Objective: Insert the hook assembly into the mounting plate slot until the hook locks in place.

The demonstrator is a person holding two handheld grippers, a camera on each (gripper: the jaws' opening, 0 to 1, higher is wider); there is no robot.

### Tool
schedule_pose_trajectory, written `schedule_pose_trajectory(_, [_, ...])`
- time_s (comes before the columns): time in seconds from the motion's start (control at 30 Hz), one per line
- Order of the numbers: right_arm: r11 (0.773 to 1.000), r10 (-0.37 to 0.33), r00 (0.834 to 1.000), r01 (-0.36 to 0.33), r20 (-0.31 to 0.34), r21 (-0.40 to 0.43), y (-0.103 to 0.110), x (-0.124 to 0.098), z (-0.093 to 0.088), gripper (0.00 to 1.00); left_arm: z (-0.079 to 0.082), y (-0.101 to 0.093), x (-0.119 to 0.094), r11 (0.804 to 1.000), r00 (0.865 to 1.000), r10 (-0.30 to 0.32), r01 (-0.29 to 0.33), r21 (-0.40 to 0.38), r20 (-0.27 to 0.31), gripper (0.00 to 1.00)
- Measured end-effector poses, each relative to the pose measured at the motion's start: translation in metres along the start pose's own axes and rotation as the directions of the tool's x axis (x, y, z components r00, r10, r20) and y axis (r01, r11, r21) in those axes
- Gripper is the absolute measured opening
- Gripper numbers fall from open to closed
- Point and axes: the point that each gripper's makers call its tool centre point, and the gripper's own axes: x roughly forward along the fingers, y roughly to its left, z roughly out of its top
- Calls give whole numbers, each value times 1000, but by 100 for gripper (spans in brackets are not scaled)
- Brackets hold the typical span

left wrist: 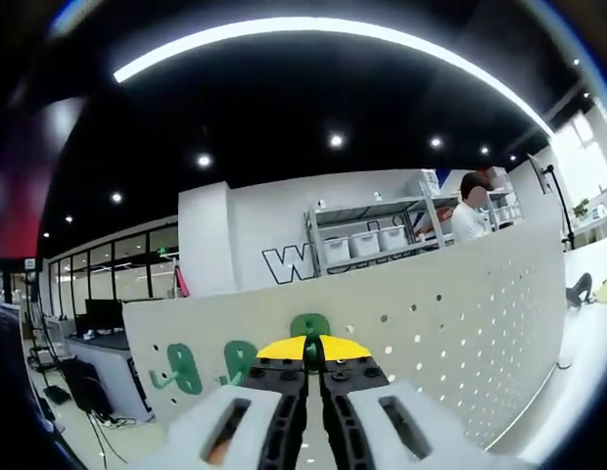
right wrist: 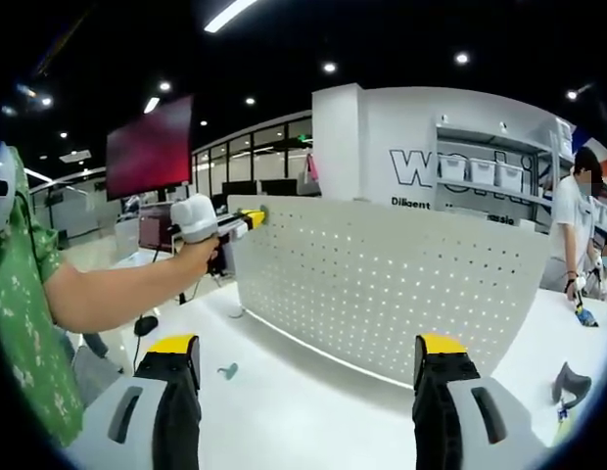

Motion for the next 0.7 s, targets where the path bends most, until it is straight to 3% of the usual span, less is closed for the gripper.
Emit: schedule_pose_trajectory(0.7, [1000, 0, 1000, 0, -2, -3, 1, 1, 0, 92, -3, -1, 2, 1000, 1000, -3, 3, 5, 11, 2])
